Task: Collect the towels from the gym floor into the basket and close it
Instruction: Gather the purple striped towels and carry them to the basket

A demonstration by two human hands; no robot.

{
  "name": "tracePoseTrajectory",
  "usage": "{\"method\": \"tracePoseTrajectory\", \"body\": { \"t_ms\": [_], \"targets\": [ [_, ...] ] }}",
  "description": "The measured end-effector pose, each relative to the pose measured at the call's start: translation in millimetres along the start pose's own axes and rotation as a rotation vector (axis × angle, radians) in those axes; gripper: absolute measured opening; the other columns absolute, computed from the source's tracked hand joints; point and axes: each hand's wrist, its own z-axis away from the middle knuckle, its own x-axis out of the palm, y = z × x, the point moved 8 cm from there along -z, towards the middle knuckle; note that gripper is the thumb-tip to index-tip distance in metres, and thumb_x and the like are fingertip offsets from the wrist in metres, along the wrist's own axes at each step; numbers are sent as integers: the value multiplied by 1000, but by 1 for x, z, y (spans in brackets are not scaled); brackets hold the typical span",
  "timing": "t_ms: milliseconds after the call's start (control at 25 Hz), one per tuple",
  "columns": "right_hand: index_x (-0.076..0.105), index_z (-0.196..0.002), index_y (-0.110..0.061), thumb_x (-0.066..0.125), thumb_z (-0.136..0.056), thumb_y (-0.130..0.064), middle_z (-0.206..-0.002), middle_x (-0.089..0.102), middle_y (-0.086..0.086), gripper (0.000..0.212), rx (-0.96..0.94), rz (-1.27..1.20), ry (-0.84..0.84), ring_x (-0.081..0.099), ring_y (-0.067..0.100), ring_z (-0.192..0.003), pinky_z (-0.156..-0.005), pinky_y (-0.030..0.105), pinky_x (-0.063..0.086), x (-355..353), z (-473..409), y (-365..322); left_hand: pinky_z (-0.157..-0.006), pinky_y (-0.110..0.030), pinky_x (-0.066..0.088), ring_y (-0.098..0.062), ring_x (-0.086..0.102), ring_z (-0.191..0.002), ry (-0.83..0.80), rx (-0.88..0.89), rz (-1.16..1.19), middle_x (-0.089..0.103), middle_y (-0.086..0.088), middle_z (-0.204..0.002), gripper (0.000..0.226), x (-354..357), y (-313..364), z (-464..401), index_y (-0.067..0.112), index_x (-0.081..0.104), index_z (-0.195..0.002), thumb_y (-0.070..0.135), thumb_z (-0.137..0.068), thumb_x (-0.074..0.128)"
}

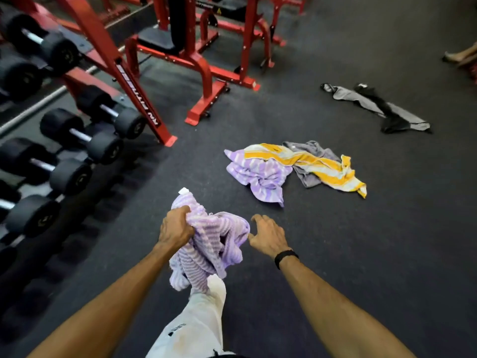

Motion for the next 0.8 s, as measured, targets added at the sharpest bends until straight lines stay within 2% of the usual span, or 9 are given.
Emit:
{"method": "tracePoseTrajectory", "body": {
  "t_ms": [120, 280, 400, 480, 560, 600, 680, 720, 800],
  "targets": [
    [50, -126, -15, 64, -81, -36, -125, 55, 11, 52, 38, -3, 29, 52, 32, -119, -91, 42, 44, -31, -71, 22, -63, -32, 37, -44, 62, -90, -11, 25, 40, 67, -22, -90, 19, 9, 39, -81, 13, 54, -77, 2, -61, 57],
    [48, -130, -17, 65, -81, -46, -129, 54, 10, 59, 108, 2, 17, 51, 31, -122, -93, 41, 45, -86, -153, 44, -66, -32, 40, -40, 62, -89, -108, 58, 91, 63, -17, -85, 6, 11, 100, -163, 15, 55, -77, 14, -71, 54],
    [49, -130, -16, 67, -80, -47, -131, 55, 10, 61, 131, -42, 91, 49, 31, -125, -95, 41, 44, -133, -207, 54, -71, -31, 36, -25, 54, -83, -118, 108, 71, 56, -7, -86, 18, 4, 137, -229, 16, 58, -84, 21, -69, 51],
    [51, -127, -15, 69, -78, -49, -130, 56, 10, 63, 168, -89, 83, 49, 32, -125, -94, 41, 45, -147, -232, 66, -70, -29, 33, -24, 48, -81, -149, 101, 17, 49, -4, -88, 15, 6, 162, -264, 17, 59, -91, 12, -76, 59],
    [49, -130, -17, 70, -75, -55, -131, 55, 9, 70, 194, -132, 32, 48, 32, -126, -96, 42, 45, -154, -265, 78, -62, -29, 31, -21, 45, -76, -154, 92, 23, 50, -6, -82, 14, 11, 184, -306, 16, 53, -80, 5, -79, 61],
    [47, -133, -17, 70, -74, -57, -133, 53, 9, 75, 203, -149, 10, 47, 31, -127, -97, 43, 45, -157, -283, 85, -60, -30, 32, -22, 46, -74, -150, 84, 20, 52, -8, -79, 15, 16, 191, -327, 14, 51, -75, 4, -79, 61],
    [41, -139, -18, 70, -73, -61, -138, 50, 9, 84, 204, -162, 0, 44, 31, -130, -101, 43, 42, -160, -317, 101, -65, -32, 39, -34, 58, -79, -148, 43, -23, 62, -15, -83, 9, 29, 200, -367, 12, 54, -75, 6, -76, 61],
    [38, -143, -17, 70, -73, -61, -141, 47, 9, 88, 215, -173, -22, 42, 31, -132, -104, 43, 40, -159, -340, 113, -69, -36, 43, -39, 61, -87, -153, 10, -54, 65, -19, -90, 8, 40, 201, -392, 10, 57, -80, 6, -74, 61],
    [30, -148, -18, 70, -74, -61, -149, 39, 9, 93, 219, -189, -95, 35, 30, -138, -110, 46, 34, -156, -386, 134, -75, -41, 48, -43, 62, -94, -175, -61, -90, 66, -20, -97, 21, 61, 203, -435, 9, 61, -90, 5, -70, 61]
  ]
}}
